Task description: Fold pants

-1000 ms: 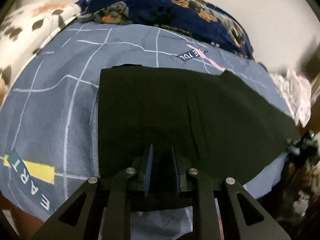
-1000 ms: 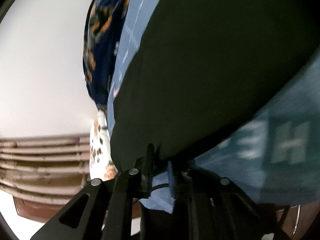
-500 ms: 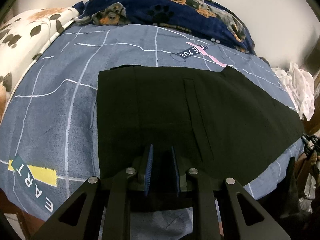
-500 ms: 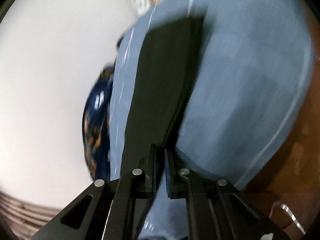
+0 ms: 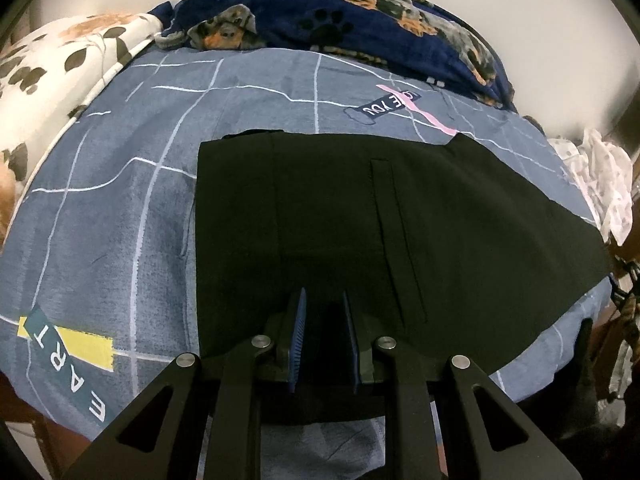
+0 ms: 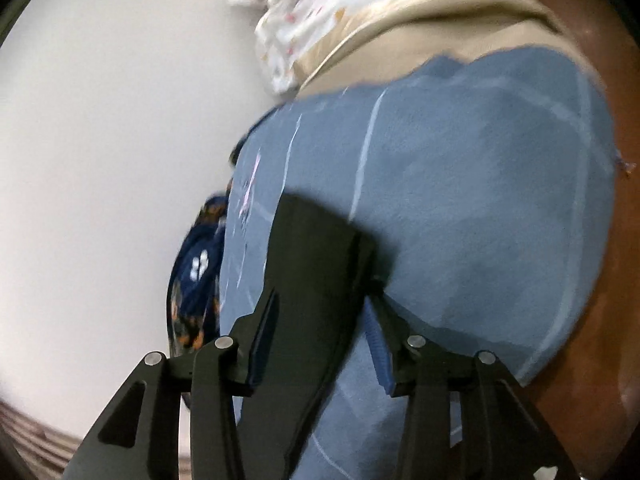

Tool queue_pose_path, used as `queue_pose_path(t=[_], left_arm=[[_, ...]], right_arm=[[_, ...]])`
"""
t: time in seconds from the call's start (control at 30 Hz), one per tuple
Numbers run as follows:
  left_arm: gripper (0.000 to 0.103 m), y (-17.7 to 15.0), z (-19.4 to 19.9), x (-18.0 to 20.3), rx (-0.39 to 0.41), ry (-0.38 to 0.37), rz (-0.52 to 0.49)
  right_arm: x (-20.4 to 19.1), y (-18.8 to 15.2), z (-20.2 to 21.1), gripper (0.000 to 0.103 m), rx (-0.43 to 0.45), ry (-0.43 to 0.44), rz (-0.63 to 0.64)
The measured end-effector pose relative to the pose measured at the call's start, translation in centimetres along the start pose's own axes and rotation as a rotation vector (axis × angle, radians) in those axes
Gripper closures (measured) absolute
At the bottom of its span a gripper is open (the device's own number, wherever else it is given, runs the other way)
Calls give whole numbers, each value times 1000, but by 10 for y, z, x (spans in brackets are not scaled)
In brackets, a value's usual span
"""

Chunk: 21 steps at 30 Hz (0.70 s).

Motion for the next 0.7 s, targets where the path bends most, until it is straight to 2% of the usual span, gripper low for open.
queue_pose_path(t=[0.17,0.27,0.33,0.37,0.4,0.43,0.53,0.6,0.7], left_arm=[[83,0,-1,0,-2,5,-8],[83,1,-1,1,7,9,-19],[83,0,-1,1,12,8,-17],[83,0,-1,1,13,7,-13],[83,0,-1,0,14,5,-8],[83,1,-1,0,15,2,-2],[83,1,-1,-1,12,-6,8],[83,1,-1,-2,13,-9,12],[83,1,-1,-2,17,-10,18]], right_arm=[[0,4,-7,60,7,27,-11],[-6,11,-11,59,19,-3,8],[-12,7,-15,56,-2,-34,49],[-14,5,-17,61,-23,-65,87],[-15,2,-19,80,-46,-117,131],[-12,0,-22,91,-64,-138,131],[-7,0,-20,93,-65,-124,99],[-16,-3,-17,93,-58,-145,147],[-33,-8,-18,93,-61,-128,185]])
Point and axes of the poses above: each gripper's, at about its wrist camera, not at the fingertips, and z roughly against the way its jaws point, x to its right, y to its top, the point moved 6 cm from there along -z, roughly the way its jaws point, and after that the axes turned 9 degrees about y, right-handed, at the moved point
